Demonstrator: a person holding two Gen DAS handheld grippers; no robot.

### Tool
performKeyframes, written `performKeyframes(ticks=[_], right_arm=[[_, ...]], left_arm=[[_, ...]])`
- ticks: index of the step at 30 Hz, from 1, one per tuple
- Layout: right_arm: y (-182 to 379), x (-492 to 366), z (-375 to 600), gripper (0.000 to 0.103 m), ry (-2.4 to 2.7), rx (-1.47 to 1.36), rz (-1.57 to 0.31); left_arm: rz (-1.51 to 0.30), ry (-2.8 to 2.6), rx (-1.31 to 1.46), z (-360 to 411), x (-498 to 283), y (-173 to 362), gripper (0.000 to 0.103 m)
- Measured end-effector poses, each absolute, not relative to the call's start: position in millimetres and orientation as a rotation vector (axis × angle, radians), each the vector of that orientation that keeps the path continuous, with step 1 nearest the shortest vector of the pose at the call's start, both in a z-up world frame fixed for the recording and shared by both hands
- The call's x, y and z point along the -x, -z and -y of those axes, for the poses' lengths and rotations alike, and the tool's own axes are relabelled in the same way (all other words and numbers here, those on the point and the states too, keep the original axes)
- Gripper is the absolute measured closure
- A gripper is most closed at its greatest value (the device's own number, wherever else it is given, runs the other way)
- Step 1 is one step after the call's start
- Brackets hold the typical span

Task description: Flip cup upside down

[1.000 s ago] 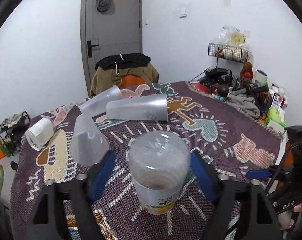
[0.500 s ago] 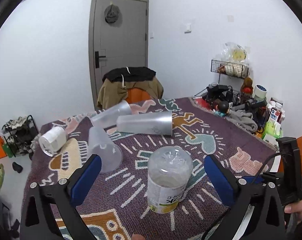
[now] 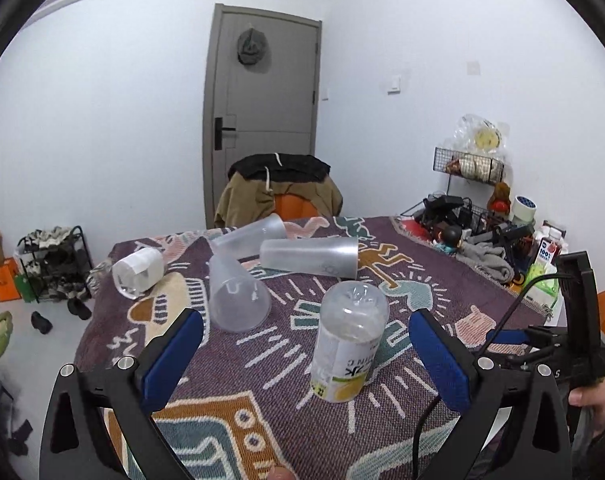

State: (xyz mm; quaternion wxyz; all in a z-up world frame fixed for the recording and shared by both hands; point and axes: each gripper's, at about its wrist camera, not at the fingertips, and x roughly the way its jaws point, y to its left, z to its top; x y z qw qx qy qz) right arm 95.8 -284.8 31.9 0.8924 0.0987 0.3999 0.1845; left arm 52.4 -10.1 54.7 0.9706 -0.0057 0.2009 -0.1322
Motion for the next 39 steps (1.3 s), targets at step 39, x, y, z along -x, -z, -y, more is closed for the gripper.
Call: performKeyframes(ticks=[39], right_arm=[[-48.4, -39.6, 268.2, 0.0, -0.414, -0.046, -0.594]], left_arm=[[-0.278, 0.057, 0.03, 0.8, 35.6, -4.4, 0.0]])
